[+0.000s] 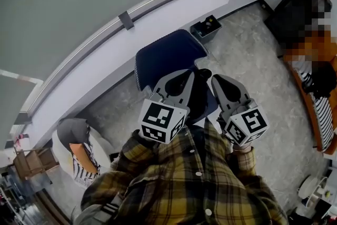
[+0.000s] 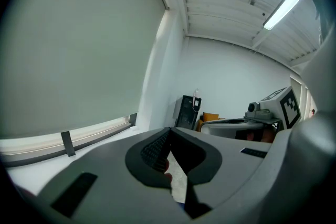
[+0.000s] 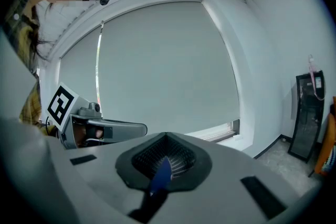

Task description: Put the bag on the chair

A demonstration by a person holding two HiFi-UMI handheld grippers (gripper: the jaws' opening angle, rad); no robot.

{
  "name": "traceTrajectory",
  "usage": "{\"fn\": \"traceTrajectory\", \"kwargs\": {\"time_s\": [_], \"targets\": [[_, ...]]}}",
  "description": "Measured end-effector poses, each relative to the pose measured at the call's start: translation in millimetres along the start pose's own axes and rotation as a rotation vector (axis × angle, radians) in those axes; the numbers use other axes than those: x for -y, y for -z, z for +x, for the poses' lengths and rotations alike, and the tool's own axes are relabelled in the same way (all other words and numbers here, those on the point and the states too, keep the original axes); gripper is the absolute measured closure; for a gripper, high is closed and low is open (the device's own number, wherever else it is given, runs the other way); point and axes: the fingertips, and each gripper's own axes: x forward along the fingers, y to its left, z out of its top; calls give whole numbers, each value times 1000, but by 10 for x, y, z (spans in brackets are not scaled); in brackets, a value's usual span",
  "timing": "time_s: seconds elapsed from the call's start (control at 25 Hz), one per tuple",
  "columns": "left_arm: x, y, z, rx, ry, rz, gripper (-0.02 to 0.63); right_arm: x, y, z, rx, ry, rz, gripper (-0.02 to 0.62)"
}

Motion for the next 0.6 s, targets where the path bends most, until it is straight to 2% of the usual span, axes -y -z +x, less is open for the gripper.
{"fn": "traceTrajectory", "kwargs": {"time_s": [0.28,0.6], "targets": [[10,-12,52,-3,4,8,588,41,44,20,-23,-1,11,580],[56,4,105,0,17,17,588,147,91,25,-35,39,43,580]]}}
